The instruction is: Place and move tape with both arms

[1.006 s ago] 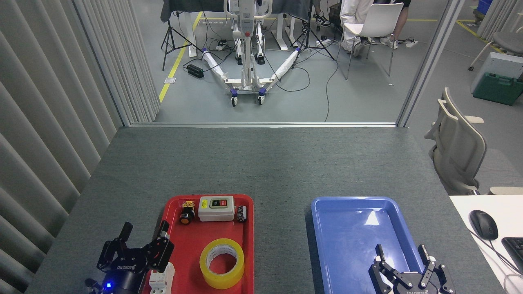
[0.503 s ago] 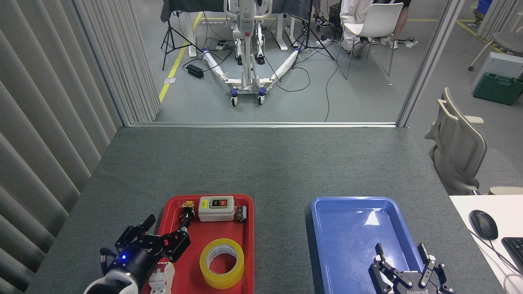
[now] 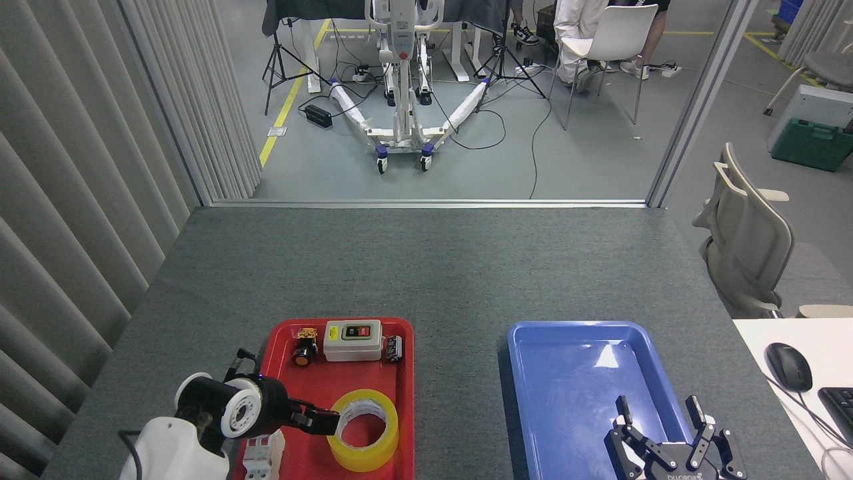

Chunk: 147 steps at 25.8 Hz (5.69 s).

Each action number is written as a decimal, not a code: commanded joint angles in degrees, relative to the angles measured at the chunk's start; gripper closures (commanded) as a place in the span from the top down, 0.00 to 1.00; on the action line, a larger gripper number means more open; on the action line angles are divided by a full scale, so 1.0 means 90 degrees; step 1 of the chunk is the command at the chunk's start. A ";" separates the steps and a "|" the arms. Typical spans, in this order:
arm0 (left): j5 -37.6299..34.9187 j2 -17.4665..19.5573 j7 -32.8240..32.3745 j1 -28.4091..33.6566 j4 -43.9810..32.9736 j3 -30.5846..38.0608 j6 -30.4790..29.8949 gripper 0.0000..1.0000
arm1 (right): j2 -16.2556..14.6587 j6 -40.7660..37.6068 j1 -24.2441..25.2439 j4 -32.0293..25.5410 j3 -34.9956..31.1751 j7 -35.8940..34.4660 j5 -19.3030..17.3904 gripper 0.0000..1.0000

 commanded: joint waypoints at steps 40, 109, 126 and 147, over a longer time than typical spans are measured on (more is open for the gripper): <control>0.3400 -0.1152 0.0901 -0.1650 0.2324 0.0207 -0.3957 0.00 | 0.0162 -0.0586 0.0014 0.0123 -0.0111 -0.0096 0.0026 1.00; 0.5080 -0.2129 0.0970 -0.1475 0.3564 -0.2088 -0.3957 0.14 | -0.0463 -0.4971 0.0941 -0.0473 0.0494 -0.1141 -0.0003 0.38; 0.5324 -0.1631 0.1096 -0.1318 0.3174 -0.0428 -0.3655 1.00 | -0.0463 -0.4971 0.0971 -0.0483 0.0191 -0.0848 -0.0033 0.00; -0.1658 -0.0459 0.8323 0.1699 -0.0215 0.0119 0.0916 0.99 | -0.0873 -0.3155 -0.0836 -0.0102 -0.0297 0.3683 -0.0374 0.00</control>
